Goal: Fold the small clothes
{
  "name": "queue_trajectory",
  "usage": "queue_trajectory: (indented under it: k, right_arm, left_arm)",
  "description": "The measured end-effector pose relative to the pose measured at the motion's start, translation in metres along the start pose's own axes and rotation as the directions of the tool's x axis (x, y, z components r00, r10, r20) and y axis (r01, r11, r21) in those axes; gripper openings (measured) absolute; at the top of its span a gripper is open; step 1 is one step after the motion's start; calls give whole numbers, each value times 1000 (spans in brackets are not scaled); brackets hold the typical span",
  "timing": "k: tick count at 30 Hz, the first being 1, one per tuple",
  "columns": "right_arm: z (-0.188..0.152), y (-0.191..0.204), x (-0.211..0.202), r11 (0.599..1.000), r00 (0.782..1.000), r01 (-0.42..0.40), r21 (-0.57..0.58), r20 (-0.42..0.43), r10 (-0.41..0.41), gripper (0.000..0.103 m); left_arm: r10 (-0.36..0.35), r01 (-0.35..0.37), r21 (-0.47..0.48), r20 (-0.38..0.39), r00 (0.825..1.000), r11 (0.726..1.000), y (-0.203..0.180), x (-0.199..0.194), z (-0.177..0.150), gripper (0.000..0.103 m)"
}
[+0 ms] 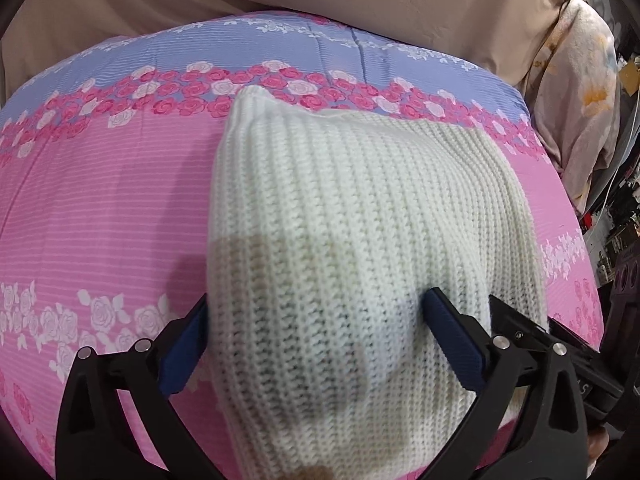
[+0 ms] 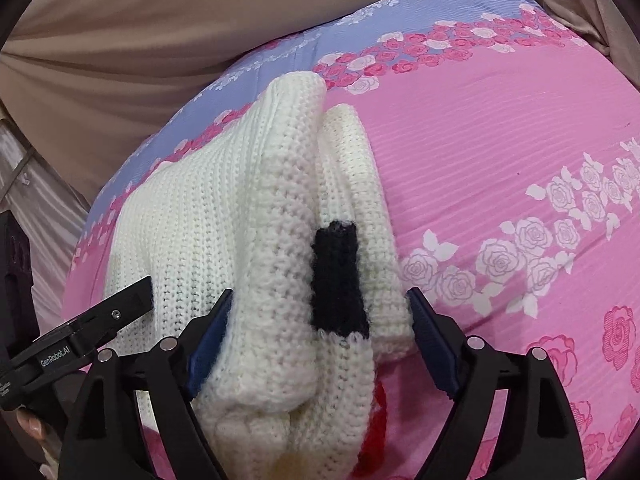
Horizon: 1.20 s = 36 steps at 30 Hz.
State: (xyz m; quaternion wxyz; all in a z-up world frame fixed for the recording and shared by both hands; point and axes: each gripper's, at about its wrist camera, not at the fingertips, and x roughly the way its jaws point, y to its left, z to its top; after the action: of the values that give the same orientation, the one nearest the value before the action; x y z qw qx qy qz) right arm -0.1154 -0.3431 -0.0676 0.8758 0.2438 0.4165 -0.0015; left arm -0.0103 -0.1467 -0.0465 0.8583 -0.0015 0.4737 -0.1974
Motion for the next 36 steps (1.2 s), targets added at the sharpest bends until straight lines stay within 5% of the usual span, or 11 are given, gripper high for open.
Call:
queue_trajectory:
  k: [6, 8, 11, 14, 19, 29, 36]
  right_arm:
    - [4, 3, 4, 1000, 1000, -22, 8, -1, 22, 80]
    - [3, 5, 1, 999, 999, -39, 4, 2, 39, 67]
    - [2, 13, -11, 999, 999, -26, -29, 25, 27, 49]
    - [0, 20, -25, 999, 998, -11, -43, 63, 14, 42]
    - [-4, 38, -53, 997, 992, -21, -80, 126, 31, 40]
    - [-7, 67, -99, 988, 969, 33, -152, 246, 6, 38]
    - [-45, 21, -61, 998, 995, 55, -26, 84, -52, 42]
  left_arm:
    - [12, -12, -8, 4, 1000, 1000, -2, 3, 3, 98]
    - [17, -17, 16, 10, 1000, 1000, -5, 1, 3, 97]
    - [20, -21, 48, 16, 1000, 999, -11, -7, 3, 86]
    - [21, -23, 75, 28, 999, 997, -15, -19, 4, 66]
    - [-31, 22, 135, 66, 997, 991, -22, -45, 7, 43]
    - [-111, 65, 226, 196, 974, 972, -33, -104, 16, 33]
    - [-49, 43, 174, 32, 998, 984, 8, -61, -13, 34]
